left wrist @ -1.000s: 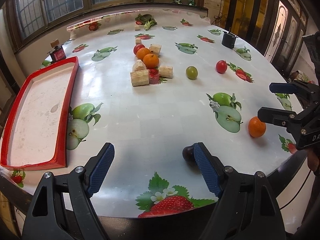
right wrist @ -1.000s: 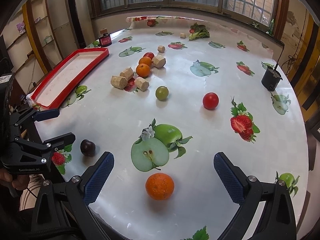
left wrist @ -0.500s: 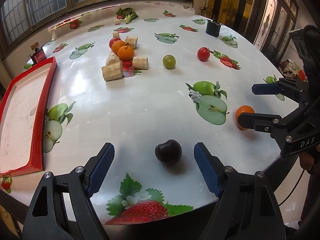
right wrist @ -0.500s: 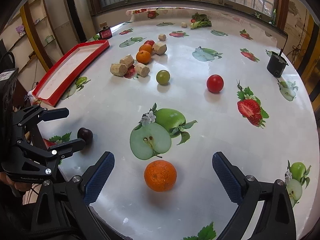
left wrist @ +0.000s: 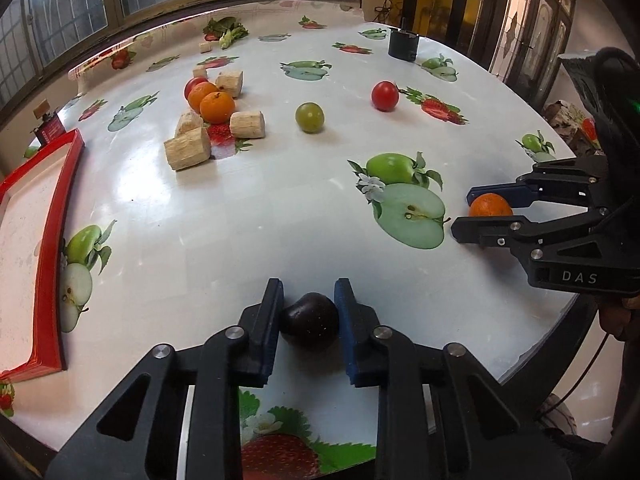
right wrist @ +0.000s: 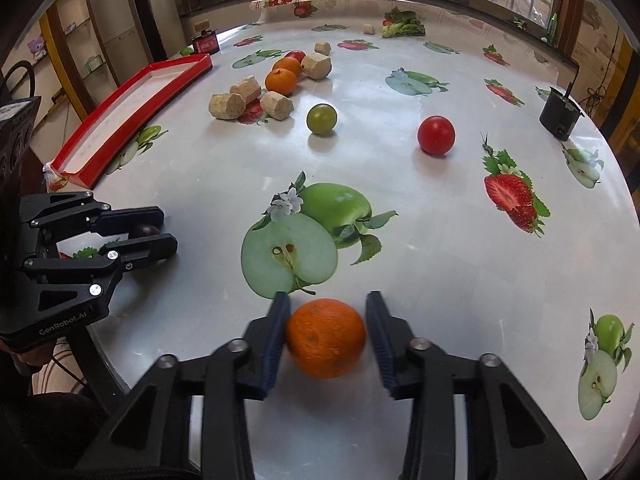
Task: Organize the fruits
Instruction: 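Grasp the orange with the right gripper while the left gripper grasps the dark plum, then carry the orange and plum over the red-rimmed tray with both grippers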
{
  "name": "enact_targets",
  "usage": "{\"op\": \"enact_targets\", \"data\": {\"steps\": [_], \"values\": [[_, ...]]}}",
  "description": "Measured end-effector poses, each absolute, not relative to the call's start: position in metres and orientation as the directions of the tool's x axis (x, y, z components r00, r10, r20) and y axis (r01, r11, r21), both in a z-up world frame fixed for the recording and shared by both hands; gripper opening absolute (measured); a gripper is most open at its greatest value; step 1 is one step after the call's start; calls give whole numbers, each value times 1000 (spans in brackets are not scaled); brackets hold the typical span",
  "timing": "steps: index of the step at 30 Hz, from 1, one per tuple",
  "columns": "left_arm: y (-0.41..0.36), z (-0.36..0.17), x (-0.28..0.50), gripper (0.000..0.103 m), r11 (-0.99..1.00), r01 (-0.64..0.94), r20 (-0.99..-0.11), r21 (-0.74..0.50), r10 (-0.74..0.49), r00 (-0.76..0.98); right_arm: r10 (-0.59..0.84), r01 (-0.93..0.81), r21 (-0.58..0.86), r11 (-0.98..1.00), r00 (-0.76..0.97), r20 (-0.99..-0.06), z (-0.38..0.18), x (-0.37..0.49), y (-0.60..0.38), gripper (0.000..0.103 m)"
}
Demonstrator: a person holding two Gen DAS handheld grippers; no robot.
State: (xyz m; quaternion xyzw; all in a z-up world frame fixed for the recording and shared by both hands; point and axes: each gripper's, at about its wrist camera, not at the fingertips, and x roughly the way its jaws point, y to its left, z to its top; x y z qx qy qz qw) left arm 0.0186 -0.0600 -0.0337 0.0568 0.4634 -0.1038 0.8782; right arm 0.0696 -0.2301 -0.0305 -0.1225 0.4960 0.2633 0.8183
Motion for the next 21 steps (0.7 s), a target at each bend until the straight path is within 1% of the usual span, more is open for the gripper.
{"op": "enact_targets", "data": {"steps": [8, 21], "values": [[-37, -19, 18, 24, 982, 185, -809, -23, -127, 574, 346, -556, 94, 826, 367, -864, -21, 73, -224, 36], [17, 10, 15, 23, 998, 55, -772, -33, -60, 632, 444, -639, 141, 756, 343, -828, 5, 79, -167, 36]]}}
